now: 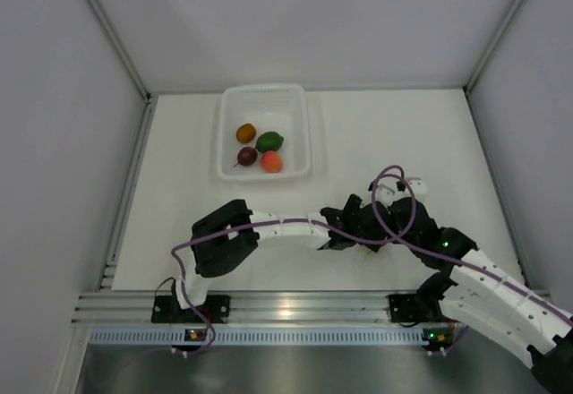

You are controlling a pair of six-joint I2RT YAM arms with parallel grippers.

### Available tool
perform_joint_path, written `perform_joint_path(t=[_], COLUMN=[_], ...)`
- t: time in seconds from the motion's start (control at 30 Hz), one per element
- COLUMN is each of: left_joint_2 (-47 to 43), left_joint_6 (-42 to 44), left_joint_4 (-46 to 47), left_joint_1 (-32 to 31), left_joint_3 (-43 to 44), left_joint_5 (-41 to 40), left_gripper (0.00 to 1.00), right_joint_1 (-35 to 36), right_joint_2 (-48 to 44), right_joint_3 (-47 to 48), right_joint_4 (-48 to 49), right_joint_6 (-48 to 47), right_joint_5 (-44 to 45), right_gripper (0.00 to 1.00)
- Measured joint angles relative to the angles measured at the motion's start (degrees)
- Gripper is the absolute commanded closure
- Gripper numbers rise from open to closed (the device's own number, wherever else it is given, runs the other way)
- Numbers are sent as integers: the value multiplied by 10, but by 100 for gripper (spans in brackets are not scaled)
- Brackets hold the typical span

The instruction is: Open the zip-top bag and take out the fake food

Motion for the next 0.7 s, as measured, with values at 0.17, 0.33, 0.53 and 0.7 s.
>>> perform_joint_path(t=[0.17, 0.33, 0.53, 0.7], left_joint_2=[1, -7, -49, -80], left_joint_6=[-2, 0, 9, 15], left_joint_4=[6, 57, 148, 177], left_joint_1=[0, 0, -2, -3], left_joint_3=[-1, -37, -124, -165], left_joint_5=[1, 2, 5, 10], left_gripper=[100, 100, 100, 100], right_joint_1=[-1, 0, 4, 4], right_joint_2=[0, 1, 6, 17], right_joint_3=[0, 0, 8, 28], right_joint_4=[0, 0, 14, 31], right_joint_6=[-2, -7, -3, 1], right_joint_5=[2, -9, -40, -43], right_gripper=[100, 100, 100, 100])
